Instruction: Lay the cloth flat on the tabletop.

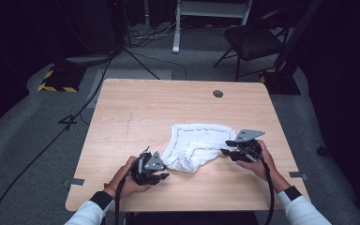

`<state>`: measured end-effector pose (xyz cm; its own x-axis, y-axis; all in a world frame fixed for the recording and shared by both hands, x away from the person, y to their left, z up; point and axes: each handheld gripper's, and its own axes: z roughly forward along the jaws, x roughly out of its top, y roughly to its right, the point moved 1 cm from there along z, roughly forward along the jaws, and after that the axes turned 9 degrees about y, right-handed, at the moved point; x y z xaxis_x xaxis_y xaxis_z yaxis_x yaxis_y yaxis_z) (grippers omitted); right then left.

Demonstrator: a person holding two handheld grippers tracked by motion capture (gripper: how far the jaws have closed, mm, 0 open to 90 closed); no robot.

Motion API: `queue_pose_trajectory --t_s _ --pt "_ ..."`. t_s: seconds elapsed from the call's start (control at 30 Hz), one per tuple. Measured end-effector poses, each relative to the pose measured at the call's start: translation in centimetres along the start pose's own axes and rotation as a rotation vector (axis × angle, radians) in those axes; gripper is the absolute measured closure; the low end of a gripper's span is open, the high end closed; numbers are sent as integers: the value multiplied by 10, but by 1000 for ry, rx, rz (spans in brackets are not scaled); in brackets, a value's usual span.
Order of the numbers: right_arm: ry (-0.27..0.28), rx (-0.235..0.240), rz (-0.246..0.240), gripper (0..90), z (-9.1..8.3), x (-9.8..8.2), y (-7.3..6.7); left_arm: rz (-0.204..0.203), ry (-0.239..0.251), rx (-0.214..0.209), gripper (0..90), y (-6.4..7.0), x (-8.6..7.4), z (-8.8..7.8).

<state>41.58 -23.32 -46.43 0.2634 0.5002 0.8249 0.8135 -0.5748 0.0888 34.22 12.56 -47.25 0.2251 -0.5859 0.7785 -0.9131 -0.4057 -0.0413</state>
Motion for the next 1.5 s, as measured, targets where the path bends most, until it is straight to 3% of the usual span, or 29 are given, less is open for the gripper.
queue_pose_trajectory --t_s 0.07,0.23,0.27,0.33,0.37,0.43,0.47,0.5,0.6,0.67,0.7,0.8,0.83,0.93,1.07,1.3,1.5 --pt "4 14 -10 552 7 8 -5 -33 22 23 634 -7 1 0" --pt "-2 41 -36 558 37 28 -16 -37 44 34 558 -15 10 11" --pt "-5 55 -39 553 50 36 -18 -33 41 39 541 -16 13 14" --pt "-5 68 -35 551 56 41 -19 -28 40 32 542 -18 19 21" --pt "-41 80 -35 538 71 47 -20 -36 34 27 551 -18 23 28" --pt "-53 88 -42 537 77 49 -21 -32 22 16 551 -19 25 33" --pt "-95 105 -52 537 92 51 -24 -28 12 10 552 -18 26 37" --pt "-95 105 -52 537 92 51 -24 -25 -1 5 552 -19 26 40" --pt "-167 120 -82 565 105 50 -26 -27 -37 1 551 -20 26 49" --pt "-175 139 -61 582 108 49 -24 -19 -49 -1 552 -19 25 52" --pt "-176 160 -45 649 107 48 -22 -18 -50 -11 585 -18 25 52" --pt "-178 175 -73 799 104 48 -25 8 -60 -38 722 -16 23 52" --pt "-178 175 -73 799 104 48 -25 16 -61 -41 722 -15 22 51" --pt "-155 174 -88 846 94 47 -28 33 -52 -43 832 -15 22 47" --pt "-96 170 -73 851 72 44 -29 45 -43 -38 853 -14 21 40" --pt "21 173 -54 852 11 33 -28 56 -21 -50 857 -5 20 26" --pt "34 182 -37 851 -37 3 -31 83 -38 -71 855 8 12 19"
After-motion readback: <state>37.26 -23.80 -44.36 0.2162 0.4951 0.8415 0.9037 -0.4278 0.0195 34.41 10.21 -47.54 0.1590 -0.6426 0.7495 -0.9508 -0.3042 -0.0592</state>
